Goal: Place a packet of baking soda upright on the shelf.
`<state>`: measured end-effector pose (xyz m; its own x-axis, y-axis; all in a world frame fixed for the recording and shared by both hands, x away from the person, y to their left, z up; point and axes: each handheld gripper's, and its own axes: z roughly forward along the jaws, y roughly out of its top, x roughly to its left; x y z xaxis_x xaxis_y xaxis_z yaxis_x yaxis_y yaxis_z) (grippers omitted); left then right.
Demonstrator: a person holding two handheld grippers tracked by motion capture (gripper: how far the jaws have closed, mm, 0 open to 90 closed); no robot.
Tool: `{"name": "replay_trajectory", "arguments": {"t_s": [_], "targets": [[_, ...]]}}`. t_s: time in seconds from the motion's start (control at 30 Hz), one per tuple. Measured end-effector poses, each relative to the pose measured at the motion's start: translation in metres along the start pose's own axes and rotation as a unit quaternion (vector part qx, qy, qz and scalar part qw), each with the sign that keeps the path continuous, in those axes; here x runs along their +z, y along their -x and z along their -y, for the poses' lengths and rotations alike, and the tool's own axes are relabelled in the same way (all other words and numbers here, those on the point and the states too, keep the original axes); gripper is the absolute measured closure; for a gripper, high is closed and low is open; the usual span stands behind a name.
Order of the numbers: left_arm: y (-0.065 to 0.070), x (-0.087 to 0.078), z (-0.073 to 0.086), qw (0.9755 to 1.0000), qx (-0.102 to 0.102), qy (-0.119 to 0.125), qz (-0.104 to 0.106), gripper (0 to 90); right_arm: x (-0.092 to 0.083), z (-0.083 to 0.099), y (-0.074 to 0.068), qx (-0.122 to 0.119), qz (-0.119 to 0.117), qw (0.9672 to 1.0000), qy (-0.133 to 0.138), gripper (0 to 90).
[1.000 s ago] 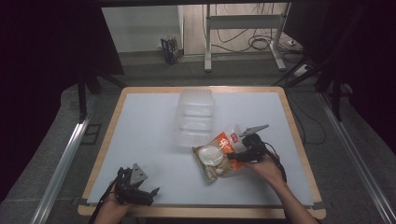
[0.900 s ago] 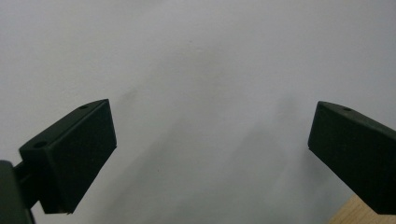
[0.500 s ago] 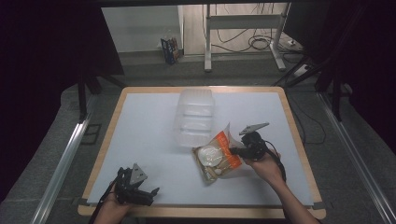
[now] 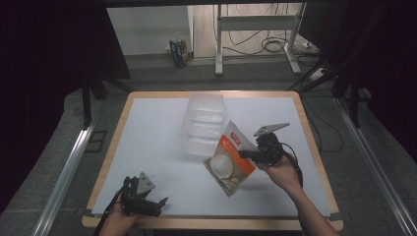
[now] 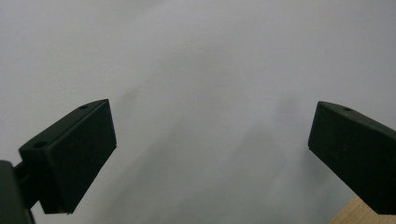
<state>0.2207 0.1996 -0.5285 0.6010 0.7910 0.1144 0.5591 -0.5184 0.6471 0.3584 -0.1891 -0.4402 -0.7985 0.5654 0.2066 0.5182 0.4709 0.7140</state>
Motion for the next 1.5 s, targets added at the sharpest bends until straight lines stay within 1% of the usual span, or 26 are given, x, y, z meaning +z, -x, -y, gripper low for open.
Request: {"name": "replay_trajectory", "arguments": {"t_s": [0.07,0.13,0.3,0.4,0.5,0.57,0.7,0.8,1.0,1.1,1.13,1.2,1.27,1.33,1.5], "targets": [[0.0,0.0,0.0,1.0,0.001,-0.001,0.0,1.0,-0.003,-0.004,-0.006,-0.011,0.001,0.9999,-0.004,88.3],[0.0,0.0,0.0,1.0,0.001,0.0,0.0,1.0,-0.005,-0.007,-0.01,-0.017,-0.002,0.9998,-0.006,88.3],[0.0,0.0,0.0,1.0,0.002,0.0,-0.001,1.0,-0.012,-0.015,-0.02,-0.034,0.002,0.9993,-0.012,88.4],[-0.001,0.0,0.0,1.0,0.003,-0.001,-0.001,1.0,-0.017,-0.018,-0.024,-0.039,0.003,0.9991,-0.012,88.4],[-0.001,0.0,0.0,1.0,0.003,-0.001,-0.001,1.0,-0.022,-0.021,-0.027,-0.048,0.008,0.9987,-0.013,88.4],[-0.001,0.0,0.0,1.0,0.003,-0.001,-0.001,1.0,-0.025,-0.023,-0.029,-0.053,0.016,0.9983,-0.016,88.5],[0.0,0.0,0.0,1.0,0.003,-0.001,-0.001,1.0,-0.032,-0.025,-0.027,-0.055,0.026,0.998,-0.014,88.4],[-0.001,0.0,0.0,1.0,0.003,-0.001,-0.001,1.0,-0.037,-0.028,-0.026,-0.056,0.029,0.998,-0.01,88.5],[-0.001,0.0,0.0,1.0,0.003,-0.001,-0.001,1.0,-0.048,-0.037,-0.024,-0.06,0.038,0.9975,-0.002,88.4],[-0.001,-0.001,0.0,1.0,0.002,0.0,-0.001,1.0,-0.052,-0.041,-0.021,-0.06,0.042,0.9973,0.004,88.5],[-0.001,-0.001,0.0,1.0,0.001,0.0,0.0,1.0,-0.055,-0.045,-0.018,-0.058,0.046,0.9972,0.008,88.4],[-0.001,-0.001,0.0,1.0,0.001,0.001,0.0,1.0,-0.055,-0.046,-0.017,-0.057,0.048,0.9972,0.009,88.5],[-0.001,-0.001,0.0,1.0,0.0,0.001,0.0,1.0,-0.058,-0.052,-0.012,-0.053,0.054,0.997,0.015,88.5],[-0.001,-0.001,0.0,1.0,0.0,0.001,0.0,1.0,-0.058,-0.054,-0.011,-0.053,0.055,0.9969,0.016,88.5],[-0.001,-0.001,0.0,1.0,-0.003,0.002,0.001,0.9,-0.06,-0.069,-0.005,-0.054,0.06,0.9964,0.024,88.5]]}}
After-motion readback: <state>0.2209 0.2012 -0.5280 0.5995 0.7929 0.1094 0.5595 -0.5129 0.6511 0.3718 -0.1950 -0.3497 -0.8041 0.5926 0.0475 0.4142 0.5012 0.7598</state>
